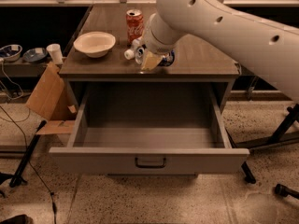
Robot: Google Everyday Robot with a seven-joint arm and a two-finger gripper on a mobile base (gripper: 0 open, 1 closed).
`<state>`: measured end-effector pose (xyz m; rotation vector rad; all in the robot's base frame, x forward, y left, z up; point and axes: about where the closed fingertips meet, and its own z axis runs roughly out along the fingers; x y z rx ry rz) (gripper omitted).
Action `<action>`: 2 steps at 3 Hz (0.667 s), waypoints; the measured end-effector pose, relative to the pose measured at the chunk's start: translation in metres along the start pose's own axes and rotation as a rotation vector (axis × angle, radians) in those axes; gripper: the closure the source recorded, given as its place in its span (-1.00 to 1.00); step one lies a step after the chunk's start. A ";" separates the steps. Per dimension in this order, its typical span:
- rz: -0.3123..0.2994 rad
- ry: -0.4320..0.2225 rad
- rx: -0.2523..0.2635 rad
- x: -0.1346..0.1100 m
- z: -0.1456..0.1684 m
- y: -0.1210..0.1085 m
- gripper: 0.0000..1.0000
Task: Pick pepsi can from top drawer and place on counter
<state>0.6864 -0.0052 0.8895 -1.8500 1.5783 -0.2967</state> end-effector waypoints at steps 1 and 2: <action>0.036 0.070 -0.022 0.016 0.016 -0.007 1.00; 0.073 0.121 -0.036 0.032 0.025 -0.010 1.00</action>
Offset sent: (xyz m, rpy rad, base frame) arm 0.0431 -0.0387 -0.0292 -0.0879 0.0808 -0.1952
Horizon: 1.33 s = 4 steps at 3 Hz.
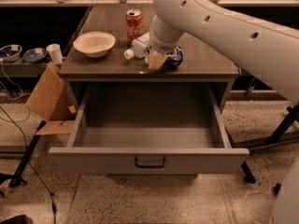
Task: Pick pepsi can from top drawer and place on counter
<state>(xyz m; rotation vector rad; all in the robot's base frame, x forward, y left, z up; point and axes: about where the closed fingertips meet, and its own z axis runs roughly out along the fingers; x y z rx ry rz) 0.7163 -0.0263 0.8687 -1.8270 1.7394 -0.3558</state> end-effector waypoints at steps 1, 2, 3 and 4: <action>0.035 0.031 -0.008 0.013 0.005 -0.002 0.63; 0.070 0.047 -0.003 0.027 0.002 -0.003 0.02; 0.086 0.052 0.010 0.035 -0.004 -0.004 -0.46; 0.093 0.056 0.025 0.040 -0.013 -0.004 -0.92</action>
Offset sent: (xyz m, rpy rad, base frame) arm 0.0102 -0.0365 -0.0051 0.0053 0.0243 -0.1147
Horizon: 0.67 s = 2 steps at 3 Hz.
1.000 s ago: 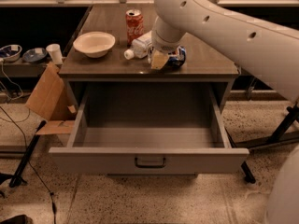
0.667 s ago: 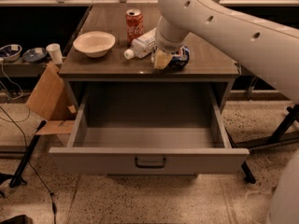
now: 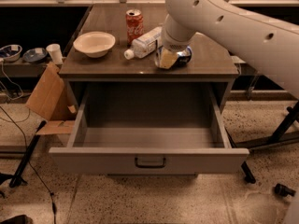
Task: Pick pepsi can from top drawer and place on counter
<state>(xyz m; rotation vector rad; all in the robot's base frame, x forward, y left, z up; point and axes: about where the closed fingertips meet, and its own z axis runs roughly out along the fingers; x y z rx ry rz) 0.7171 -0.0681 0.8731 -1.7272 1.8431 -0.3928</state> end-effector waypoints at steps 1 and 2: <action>-0.001 0.000 0.004 0.000 -0.002 0.000 -1.00; -0.001 0.000 0.004 0.000 -0.002 0.000 -1.00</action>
Offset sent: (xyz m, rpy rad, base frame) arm -0.0057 -0.0032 0.0096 0.0009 -0.0197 0.0004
